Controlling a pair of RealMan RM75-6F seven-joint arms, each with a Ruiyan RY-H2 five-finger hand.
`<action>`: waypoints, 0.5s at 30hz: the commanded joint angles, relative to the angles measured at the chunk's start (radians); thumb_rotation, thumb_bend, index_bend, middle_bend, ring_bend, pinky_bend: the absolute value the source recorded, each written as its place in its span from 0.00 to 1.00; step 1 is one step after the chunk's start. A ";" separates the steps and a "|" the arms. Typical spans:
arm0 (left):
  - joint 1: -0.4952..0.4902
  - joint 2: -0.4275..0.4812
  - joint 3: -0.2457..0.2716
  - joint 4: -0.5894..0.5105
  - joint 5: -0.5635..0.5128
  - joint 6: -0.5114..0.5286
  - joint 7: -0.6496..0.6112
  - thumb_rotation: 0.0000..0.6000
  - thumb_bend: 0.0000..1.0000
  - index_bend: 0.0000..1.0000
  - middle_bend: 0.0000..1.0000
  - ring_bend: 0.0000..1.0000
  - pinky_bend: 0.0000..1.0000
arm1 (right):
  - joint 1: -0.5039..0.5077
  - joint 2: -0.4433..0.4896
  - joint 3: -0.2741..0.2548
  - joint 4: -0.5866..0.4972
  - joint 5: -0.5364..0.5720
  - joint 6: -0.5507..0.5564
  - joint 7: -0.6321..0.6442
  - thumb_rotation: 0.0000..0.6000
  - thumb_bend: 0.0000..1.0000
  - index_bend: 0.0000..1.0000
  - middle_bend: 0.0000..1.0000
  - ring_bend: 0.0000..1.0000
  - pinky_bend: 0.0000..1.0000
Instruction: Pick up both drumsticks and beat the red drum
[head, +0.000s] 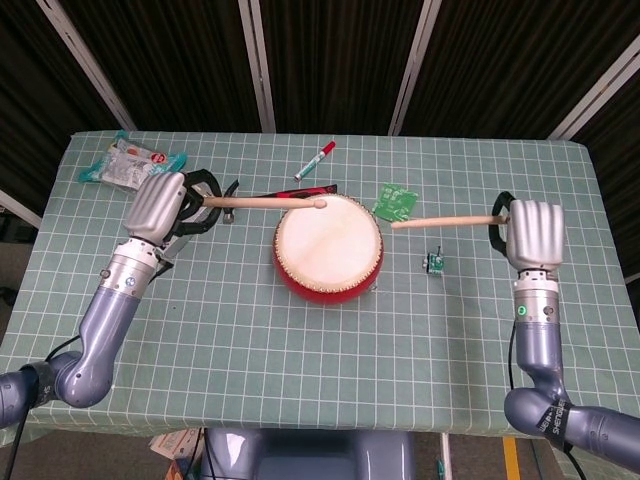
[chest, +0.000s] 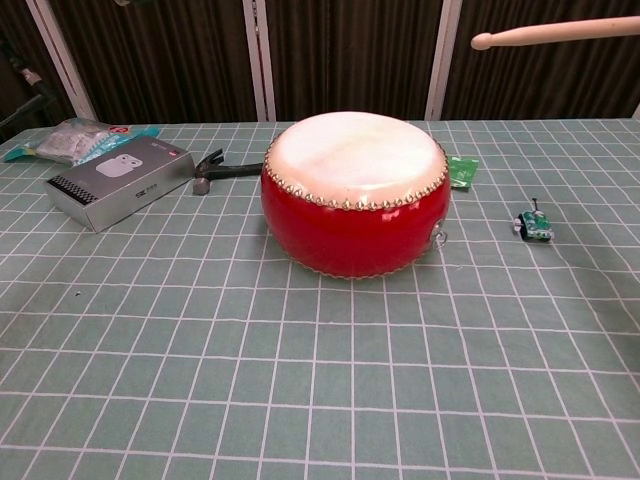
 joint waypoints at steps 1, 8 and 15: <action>-0.018 -0.021 0.006 0.020 -0.011 -0.009 0.016 1.00 0.62 0.76 1.00 1.00 1.00 | -0.010 0.004 0.003 0.008 0.001 -0.008 0.010 1.00 0.65 1.00 1.00 1.00 1.00; -0.073 -0.086 0.018 0.091 -0.062 -0.039 0.073 1.00 0.62 0.76 1.00 1.00 1.00 | -0.026 0.014 0.021 0.026 -0.001 -0.023 0.038 1.00 0.65 1.00 1.00 1.00 1.00; -0.117 -0.142 0.053 0.159 -0.118 -0.074 0.145 1.00 0.62 0.76 1.00 1.00 1.00 | -0.040 0.030 0.040 0.051 0.007 -0.042 0.058 1.00 0.65 1.00 1.00 1.00 1.00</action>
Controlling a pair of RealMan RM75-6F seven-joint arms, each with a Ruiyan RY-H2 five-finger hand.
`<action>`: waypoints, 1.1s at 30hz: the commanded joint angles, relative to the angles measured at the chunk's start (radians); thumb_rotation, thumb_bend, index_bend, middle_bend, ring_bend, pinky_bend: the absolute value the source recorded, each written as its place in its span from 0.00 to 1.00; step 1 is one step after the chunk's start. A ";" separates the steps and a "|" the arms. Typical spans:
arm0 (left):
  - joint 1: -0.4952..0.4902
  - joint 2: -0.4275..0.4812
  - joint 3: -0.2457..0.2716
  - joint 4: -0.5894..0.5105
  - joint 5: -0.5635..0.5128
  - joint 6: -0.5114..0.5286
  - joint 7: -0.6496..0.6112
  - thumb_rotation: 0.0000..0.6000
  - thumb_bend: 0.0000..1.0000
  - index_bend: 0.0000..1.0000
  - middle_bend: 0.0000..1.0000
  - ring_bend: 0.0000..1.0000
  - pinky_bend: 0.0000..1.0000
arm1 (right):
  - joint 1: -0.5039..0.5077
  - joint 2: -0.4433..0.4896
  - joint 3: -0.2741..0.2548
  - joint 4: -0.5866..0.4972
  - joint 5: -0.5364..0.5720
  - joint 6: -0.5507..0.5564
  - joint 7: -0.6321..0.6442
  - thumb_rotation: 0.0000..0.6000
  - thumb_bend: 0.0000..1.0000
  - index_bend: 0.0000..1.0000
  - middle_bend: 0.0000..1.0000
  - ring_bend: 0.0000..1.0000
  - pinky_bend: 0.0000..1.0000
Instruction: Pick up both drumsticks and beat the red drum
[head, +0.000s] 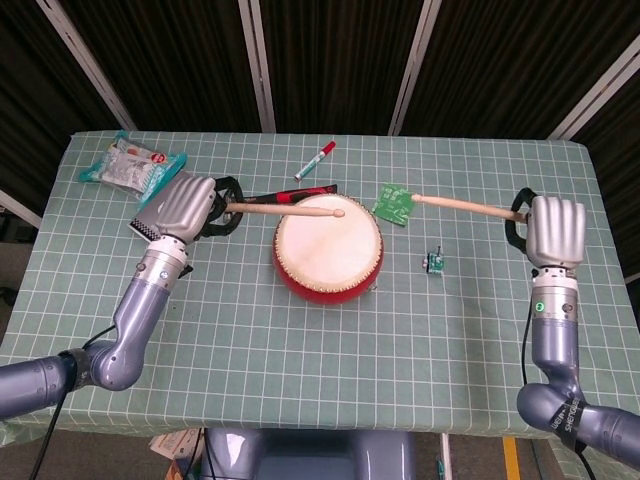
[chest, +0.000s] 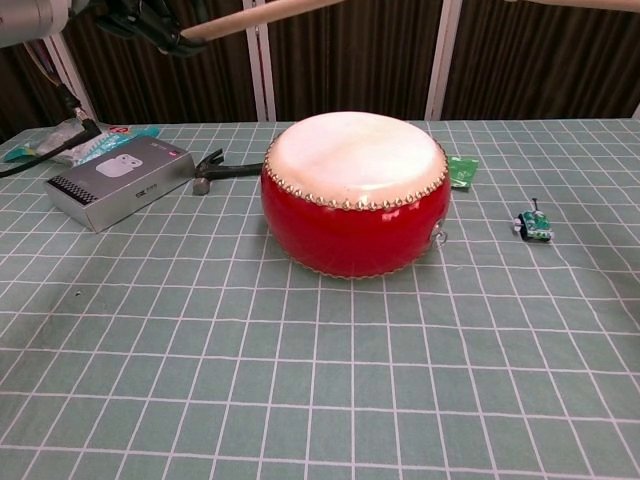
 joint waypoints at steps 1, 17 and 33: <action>-0.025 -0.022 0.036 0.029 -0.038 -0.029 0.061 1.00 0.62 0.76 1.00 1.00 1.00 | -0.005 0.006 0.007 0.012 0.007 -0.008 0.005 1.00 0.65 1.00 1.00 1.00 1.00; -0.209 0.037 0.101 -0.028 -0.589 -0.009 0.405 1.00 0.62 0.76 1.00 1.00 1.00 | -0.039 0.037 0.012 -0.007 -0.008 -0.006 0.003 1.00 0.65 1.00 1.00 1.00 1.00; 0.046 0.038 -0.011 -0.129 0.084 0.245 -0.134 1.00 0.61 0.76 1.00 1.00 1.00 | -0.049 0.031 0.064 -0.076 -0.010 -0.007 0.078 1.00 0.65 1.00 1.00 1.00 1.00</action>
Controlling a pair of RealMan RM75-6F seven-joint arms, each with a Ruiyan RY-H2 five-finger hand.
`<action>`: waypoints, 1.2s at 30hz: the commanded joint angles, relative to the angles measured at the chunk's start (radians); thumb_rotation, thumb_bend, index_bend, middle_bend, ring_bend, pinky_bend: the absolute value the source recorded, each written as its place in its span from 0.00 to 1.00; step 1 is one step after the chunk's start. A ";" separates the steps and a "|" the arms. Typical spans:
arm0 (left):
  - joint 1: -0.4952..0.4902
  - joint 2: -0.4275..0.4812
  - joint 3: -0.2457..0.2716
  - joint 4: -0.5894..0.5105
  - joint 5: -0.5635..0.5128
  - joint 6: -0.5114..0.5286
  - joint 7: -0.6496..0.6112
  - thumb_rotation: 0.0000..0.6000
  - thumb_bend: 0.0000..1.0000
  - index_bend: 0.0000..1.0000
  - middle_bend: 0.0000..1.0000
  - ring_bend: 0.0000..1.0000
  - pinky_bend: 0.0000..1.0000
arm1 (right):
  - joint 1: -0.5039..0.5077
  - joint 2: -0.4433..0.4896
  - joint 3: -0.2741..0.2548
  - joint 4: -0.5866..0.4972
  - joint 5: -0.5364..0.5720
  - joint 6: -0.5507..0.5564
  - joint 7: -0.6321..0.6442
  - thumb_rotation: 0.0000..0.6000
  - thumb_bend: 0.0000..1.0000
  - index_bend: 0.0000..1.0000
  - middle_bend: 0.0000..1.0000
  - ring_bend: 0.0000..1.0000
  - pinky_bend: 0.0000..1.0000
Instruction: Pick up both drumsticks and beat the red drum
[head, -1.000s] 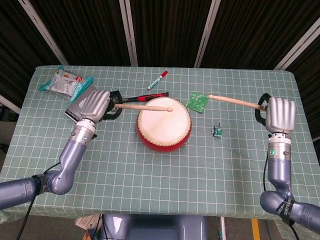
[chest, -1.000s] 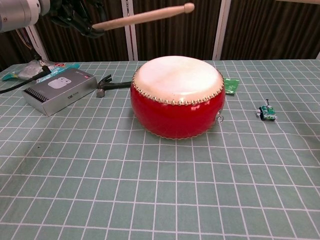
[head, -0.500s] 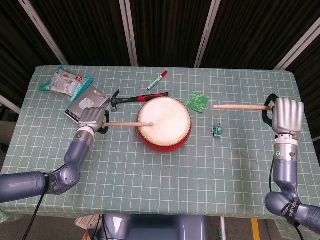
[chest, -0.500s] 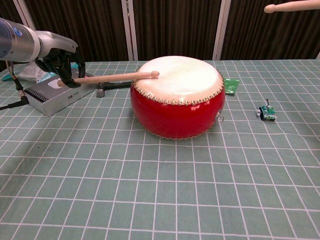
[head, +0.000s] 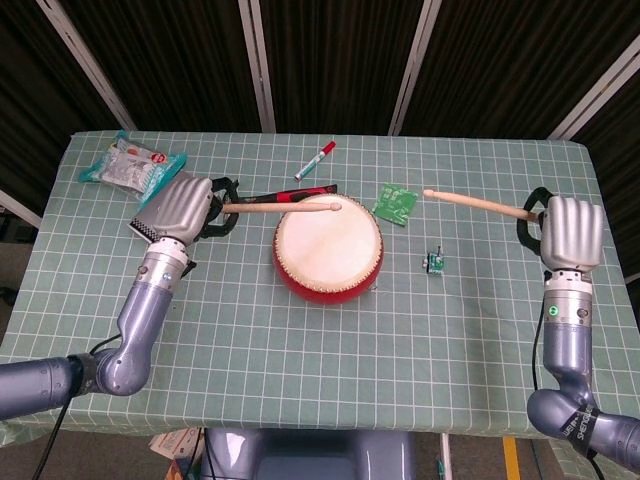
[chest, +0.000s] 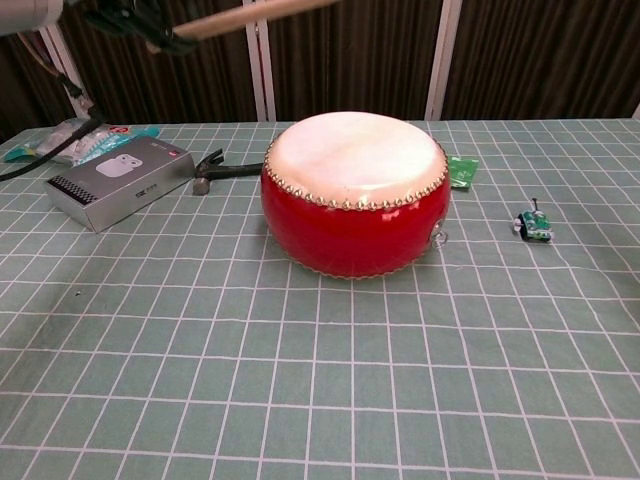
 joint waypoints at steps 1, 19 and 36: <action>0.102 0.009 -0.044 -0.037 0.195 0.107 -0.179 1.00 0.61 0.76 1.00 1.00 1.00 | 0.000 -0.006 0.035 -0.032 0.027 -0.023 0.061 1.00 0.65 1.00 1.00 1.00 1.00; 0.155 0.056 -0.054 -0.022 0.240 0.051 -0.216 1.00 0.60 0.76 1.00 1.00 1.00 | 0.114 -0.311 -0.227 0.270 -0.119 -0.075 -0.294 1.00 0.65 1.00 1.00 1.00 1.00; 0.181 0.083 -0.064 -0.040 0.245 0.030 -0.208 1.00 0.60 0.76 1.00 1.00 1.00 | 0.078 -0.223 -0.078 0.097 -0.078 0.020 -0.346 1.00 0.65 1.00 1.00 1.00 1.00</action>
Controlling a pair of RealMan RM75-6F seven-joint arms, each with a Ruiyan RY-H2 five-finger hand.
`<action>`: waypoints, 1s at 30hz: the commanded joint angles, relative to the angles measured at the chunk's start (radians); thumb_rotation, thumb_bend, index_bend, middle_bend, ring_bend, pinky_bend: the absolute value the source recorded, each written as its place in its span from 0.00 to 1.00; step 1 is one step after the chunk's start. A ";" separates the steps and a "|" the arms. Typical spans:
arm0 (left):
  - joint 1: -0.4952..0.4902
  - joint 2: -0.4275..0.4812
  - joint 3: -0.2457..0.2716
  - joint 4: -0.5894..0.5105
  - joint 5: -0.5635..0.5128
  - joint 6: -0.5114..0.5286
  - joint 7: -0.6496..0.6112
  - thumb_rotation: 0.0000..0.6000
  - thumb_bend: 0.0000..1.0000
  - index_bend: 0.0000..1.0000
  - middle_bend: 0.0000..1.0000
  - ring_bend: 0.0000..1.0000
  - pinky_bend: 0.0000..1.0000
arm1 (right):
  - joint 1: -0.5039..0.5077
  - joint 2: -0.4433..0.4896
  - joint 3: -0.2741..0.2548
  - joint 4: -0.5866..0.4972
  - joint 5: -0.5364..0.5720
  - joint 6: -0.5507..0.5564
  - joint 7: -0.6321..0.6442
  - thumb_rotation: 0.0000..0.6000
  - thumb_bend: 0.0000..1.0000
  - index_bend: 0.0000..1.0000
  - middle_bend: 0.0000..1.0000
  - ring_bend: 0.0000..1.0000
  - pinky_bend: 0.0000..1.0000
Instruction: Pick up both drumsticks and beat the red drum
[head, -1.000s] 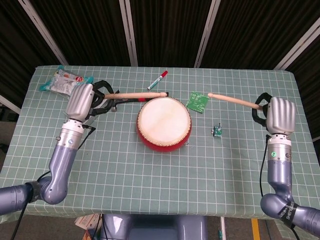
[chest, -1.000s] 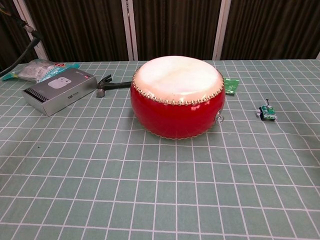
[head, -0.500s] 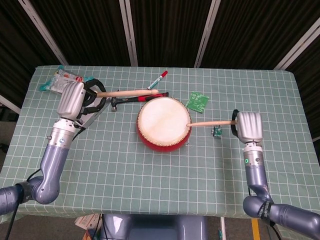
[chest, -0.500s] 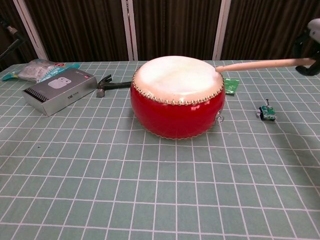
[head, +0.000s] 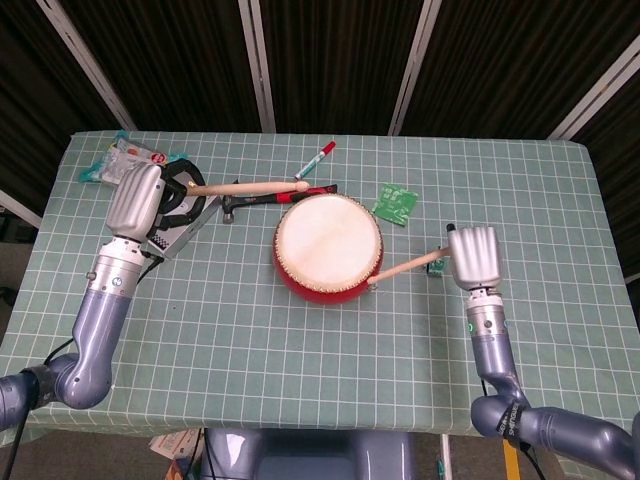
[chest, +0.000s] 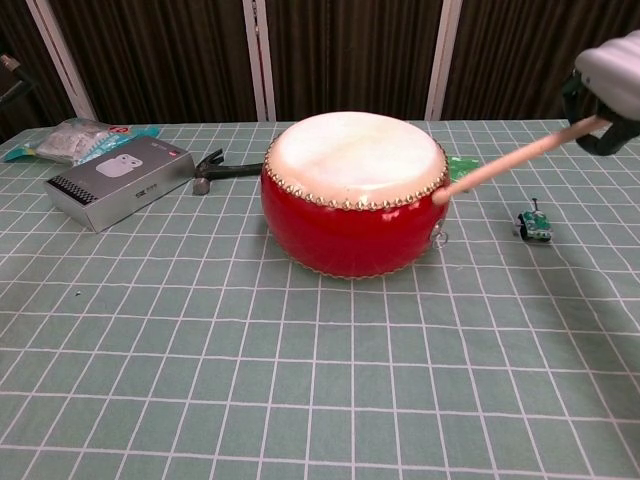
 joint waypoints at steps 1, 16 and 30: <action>0.001 0.003 -0.002 -0.011 0.004 0.002 0.010 1.00 0.60 0.76 1.00 1.00 1.00 | -0.027 0.079 0.066 -0.094 0.023 0.041 0.050 1.00 0.65 1.00 1.00 1.00 1.00; -0.031 -0.024 0.007 -0.002 -0.061 -0.027 0.120 1.00 0.60 0.76 1.00 1.00 1.00 | -0.103 0.198 0.147 -0.163 0.107 0.044 0.211 1.00 0.65 1.00 1.00 1.00 1.00; -0.169 -0.179 0.109 0.204 -0.264 -0.194 0.366 1.00 0.60 0.76 1.00 1.00 1.00 | -0.132 0.226 0.146 -0.109 0.119 0.016 0.285 1.00 0.65 1.00 1.00 1.00 1.00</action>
